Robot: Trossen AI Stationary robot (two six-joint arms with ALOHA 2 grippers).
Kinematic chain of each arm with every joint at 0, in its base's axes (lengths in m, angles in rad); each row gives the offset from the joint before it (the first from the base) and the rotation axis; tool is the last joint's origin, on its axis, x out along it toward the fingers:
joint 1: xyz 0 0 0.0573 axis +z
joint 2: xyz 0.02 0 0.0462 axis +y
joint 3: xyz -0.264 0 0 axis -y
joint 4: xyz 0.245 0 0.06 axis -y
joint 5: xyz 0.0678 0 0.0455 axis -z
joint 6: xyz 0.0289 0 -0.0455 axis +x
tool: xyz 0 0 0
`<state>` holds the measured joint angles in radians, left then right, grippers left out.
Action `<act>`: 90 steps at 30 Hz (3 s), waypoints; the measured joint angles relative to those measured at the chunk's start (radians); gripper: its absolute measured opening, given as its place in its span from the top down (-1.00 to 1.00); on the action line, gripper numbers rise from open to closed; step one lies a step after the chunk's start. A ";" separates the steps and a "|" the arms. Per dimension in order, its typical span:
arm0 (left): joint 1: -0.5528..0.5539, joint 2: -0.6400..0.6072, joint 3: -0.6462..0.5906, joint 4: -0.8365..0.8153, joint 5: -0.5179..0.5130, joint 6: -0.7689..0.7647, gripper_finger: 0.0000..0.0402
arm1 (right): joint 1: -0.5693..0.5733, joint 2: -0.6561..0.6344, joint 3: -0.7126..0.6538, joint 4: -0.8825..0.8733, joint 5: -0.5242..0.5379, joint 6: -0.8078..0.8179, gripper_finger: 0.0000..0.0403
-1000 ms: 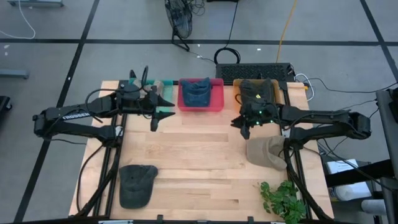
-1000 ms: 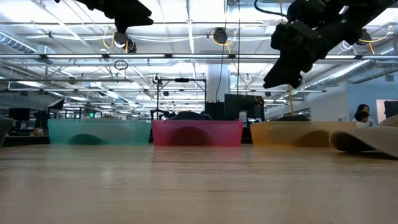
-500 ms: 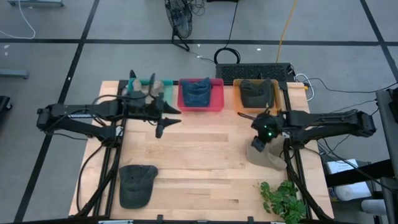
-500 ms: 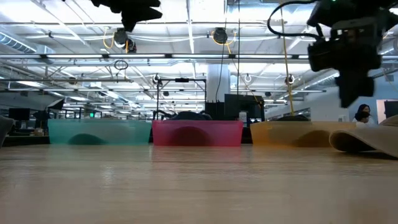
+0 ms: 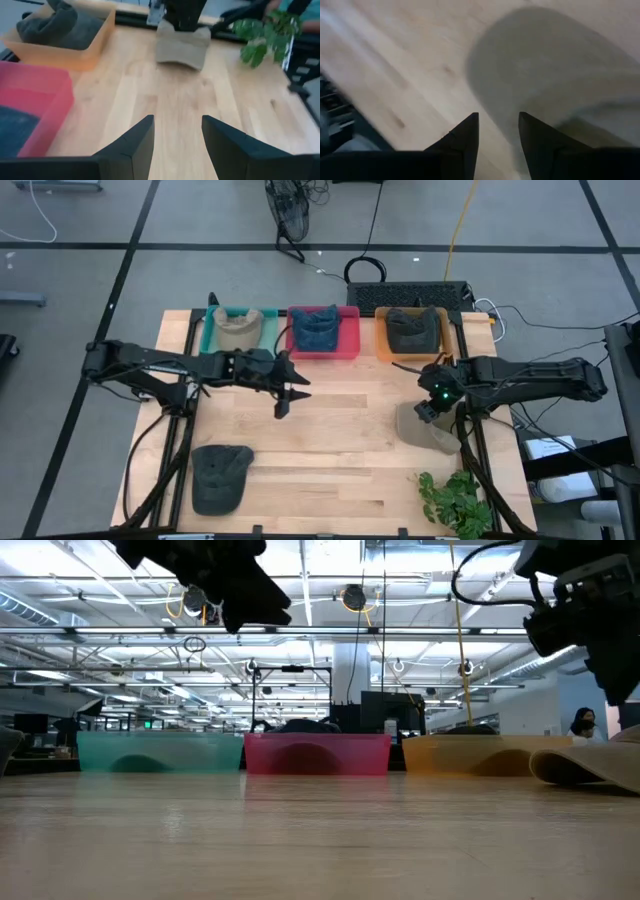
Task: Pick & Place hat
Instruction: Put the brown cap into the green bin
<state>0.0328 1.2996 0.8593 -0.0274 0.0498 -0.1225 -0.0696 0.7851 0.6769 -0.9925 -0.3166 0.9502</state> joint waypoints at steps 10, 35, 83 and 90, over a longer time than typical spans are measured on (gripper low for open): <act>-0.079 0.043 0.000 0.119 -0.109 -0.102 0.13 | 0.000 -0.003 -0.001 -0.143 0.132 0.006 0.37; -0.346 0.043 0.000 0.129 -0.318 -0.206 0.13 | 0.111 0.249 -0.005 0.003 0.211 -0.098 0.34; -0.188 -0.166 0.001 -0.040 -0.400 0.144 0.13 | 0.178 0.787 0.515 0.471 0.279 -0.859 1.00; -0.188 -0.221 0.001 -0.076 -0.400 0.203 0.13 | 0.113 0.924 0.630 0.465 0.260 -0.978 1.00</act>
<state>-0.1555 1.0789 0.8600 -0.1032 -0.3504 0.0808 0.0438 1.7087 1.3070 -0.5274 -0.0565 -0.0276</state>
